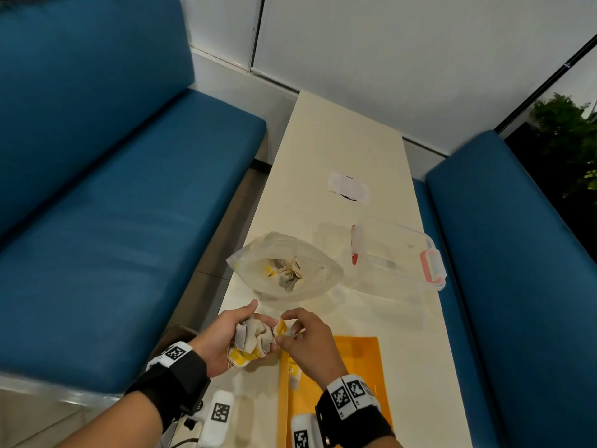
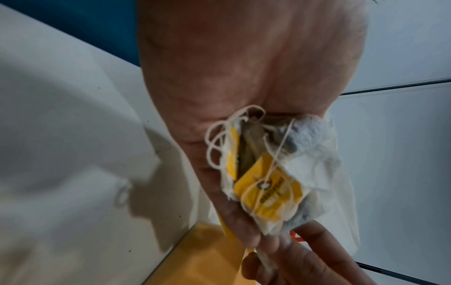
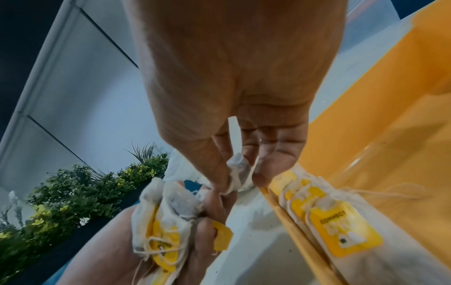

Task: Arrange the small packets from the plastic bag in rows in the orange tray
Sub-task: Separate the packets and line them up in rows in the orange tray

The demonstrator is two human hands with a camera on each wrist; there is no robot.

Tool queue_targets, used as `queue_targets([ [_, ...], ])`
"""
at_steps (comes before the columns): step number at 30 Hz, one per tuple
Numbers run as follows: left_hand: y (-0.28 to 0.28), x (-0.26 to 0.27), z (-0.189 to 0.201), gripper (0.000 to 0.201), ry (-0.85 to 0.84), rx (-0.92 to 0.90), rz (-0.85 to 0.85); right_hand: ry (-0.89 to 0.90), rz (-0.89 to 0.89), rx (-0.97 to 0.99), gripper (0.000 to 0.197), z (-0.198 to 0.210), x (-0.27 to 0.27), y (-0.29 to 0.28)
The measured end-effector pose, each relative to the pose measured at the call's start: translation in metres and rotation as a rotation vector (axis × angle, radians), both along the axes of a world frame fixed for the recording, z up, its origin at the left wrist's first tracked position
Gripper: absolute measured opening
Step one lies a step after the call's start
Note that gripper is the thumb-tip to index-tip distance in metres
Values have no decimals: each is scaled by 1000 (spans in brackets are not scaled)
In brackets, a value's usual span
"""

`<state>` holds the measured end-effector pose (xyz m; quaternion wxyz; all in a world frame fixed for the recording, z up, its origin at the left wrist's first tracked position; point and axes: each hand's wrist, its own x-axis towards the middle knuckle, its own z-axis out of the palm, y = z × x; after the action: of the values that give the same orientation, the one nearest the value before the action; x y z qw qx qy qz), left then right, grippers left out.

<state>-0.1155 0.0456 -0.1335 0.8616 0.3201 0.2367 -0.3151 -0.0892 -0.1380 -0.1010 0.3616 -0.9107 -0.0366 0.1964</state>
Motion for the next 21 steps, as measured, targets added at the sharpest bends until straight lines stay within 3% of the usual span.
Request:
queue_targets([
  [5,-1,1,5,57,-3,20,-64,-32,40,-19,44,4,2,-2],
  [9,-1,4,8,62,-31,57,-73,-109,53,-39,29,9,4,-1],
  [13,1,6,7,64,-48,57,-78,-169,10,4,33,11,6,-1],
  [21,8,8,0,60,-51,68,-77,-1,-124,204,11,20,12,-28],
])
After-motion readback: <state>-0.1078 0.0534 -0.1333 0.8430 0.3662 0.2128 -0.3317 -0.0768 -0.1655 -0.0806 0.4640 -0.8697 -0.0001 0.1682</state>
